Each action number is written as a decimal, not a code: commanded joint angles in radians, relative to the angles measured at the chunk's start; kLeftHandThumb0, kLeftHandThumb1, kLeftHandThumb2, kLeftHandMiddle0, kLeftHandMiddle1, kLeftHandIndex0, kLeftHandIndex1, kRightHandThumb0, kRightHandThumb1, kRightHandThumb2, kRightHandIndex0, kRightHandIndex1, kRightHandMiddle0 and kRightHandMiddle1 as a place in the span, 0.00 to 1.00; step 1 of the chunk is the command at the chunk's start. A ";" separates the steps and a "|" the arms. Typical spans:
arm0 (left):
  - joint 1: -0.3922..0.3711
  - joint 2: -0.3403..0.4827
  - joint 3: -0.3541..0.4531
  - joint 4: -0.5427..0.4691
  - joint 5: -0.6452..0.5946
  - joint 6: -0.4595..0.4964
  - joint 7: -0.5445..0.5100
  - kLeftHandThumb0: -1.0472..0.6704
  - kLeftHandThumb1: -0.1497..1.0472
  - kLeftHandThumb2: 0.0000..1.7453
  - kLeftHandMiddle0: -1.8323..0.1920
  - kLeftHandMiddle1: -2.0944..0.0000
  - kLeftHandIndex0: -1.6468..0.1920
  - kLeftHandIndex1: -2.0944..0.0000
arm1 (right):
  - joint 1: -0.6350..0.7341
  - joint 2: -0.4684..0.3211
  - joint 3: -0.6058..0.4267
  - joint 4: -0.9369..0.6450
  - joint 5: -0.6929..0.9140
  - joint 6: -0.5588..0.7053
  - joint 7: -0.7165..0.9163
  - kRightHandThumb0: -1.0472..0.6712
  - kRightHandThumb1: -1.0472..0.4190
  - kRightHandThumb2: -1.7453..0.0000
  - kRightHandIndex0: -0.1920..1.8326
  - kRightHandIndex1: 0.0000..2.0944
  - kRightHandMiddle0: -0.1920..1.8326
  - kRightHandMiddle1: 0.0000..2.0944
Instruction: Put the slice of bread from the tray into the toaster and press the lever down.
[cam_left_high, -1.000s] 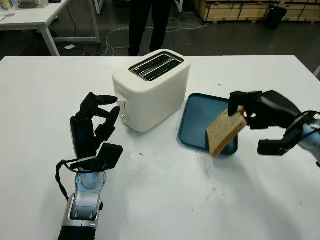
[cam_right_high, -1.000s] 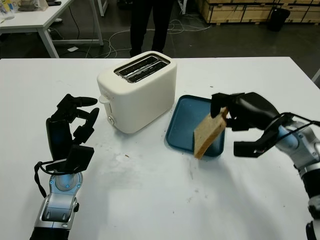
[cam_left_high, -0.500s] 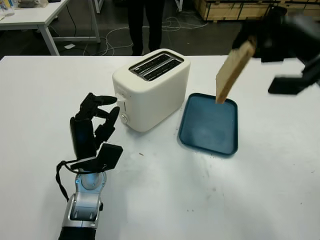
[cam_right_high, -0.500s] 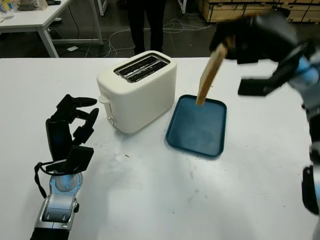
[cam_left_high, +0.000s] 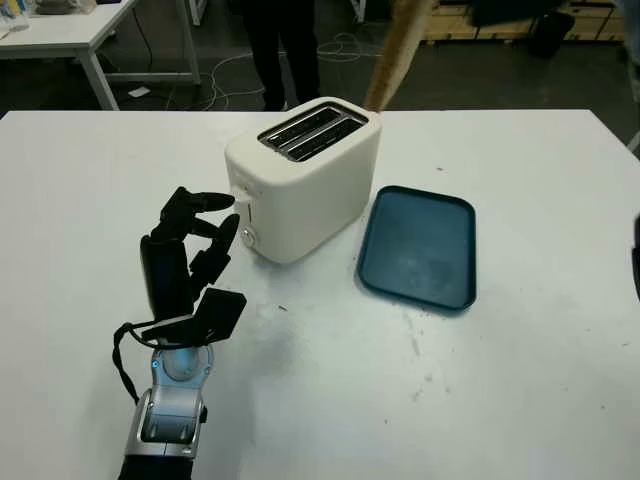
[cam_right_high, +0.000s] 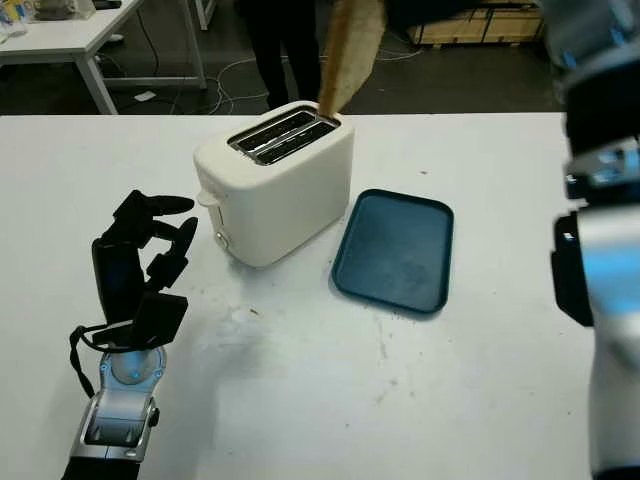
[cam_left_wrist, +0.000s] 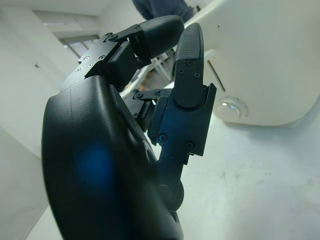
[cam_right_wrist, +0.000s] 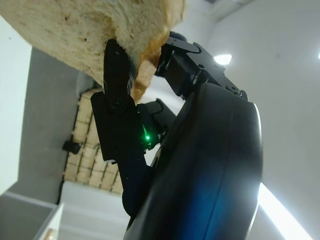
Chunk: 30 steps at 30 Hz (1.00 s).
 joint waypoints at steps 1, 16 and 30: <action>0.005 -0.001 -0.004 -0.010 0.009 -0.001 0.004 0.37 0.89 0.13 0.61 0.27 0.58 0.50 | -0.049 0.034 0.019 0.027 -0.022 0.035 -0.005 0.38 0.09 0.81 0.57 0.83 0.54 0.47; 0.016 -0.013 -0.006 -0.021 0.014 0.006 0.006 0.37 0.89 0.14 0.61 0.27 0.58 0.50 | -0.163 0.234 0.145 0.270 -0.120 0.146 -0.090 0.39 0.09 0.78 0.57 0.83 0.46 0.82; 0.024 -0.018 -0.005 -0.021 0.014 0.001 0.007 0.36 0.89 0.14 0.61 0.28 0.58 0.50 | -0.135 0.293 0.184 0.378 -0.123 0.145 -0.178 0.40 0.09 0.80 0.52 0.83 0.38 0.67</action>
